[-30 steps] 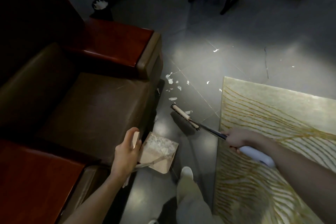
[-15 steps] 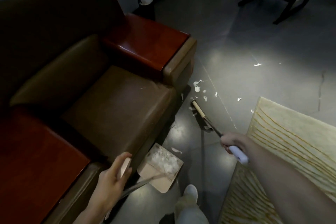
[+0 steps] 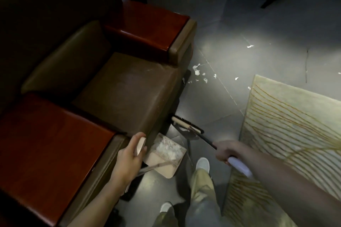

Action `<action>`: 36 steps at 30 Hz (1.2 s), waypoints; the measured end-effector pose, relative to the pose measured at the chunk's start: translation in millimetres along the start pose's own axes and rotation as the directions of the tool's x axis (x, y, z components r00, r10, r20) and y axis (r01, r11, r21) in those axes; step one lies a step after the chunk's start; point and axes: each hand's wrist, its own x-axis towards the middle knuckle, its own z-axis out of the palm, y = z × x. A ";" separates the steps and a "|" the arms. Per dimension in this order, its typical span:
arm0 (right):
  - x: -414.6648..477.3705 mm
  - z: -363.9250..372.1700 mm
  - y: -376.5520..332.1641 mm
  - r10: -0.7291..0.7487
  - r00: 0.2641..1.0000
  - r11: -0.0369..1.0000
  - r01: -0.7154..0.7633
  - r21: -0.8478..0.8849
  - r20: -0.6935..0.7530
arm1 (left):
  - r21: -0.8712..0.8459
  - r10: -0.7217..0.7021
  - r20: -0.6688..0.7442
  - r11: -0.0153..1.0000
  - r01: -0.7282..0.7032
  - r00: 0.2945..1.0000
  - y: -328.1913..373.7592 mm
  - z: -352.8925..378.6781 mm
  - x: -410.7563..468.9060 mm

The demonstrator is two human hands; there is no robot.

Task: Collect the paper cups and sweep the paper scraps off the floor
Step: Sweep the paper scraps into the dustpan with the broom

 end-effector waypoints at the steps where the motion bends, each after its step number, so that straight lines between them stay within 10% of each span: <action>1: -5.9 15.5 2.3 0.014 1.000 1.000 -0.014 -0.022 -0.001 | -0.005 0.010 0.013 1.000 -0.010 1.000 -2.8 -2.4 -3.6; 16: -70.3 38.2 39.1 0.002 0.994 0.980 0.020 0.196 -0.111 | 0.105 0.056 0.198 0.991 -0.078 0.979 -39.3 -24.4 -0.6; 36: -103.8 93.3 -26.6 -0.058 0.992 0.995 0.066 -0.073 0.115 | 0.092 0.068 0.165 0.992 -0.084 0.984 -25.4 -6.3 10.1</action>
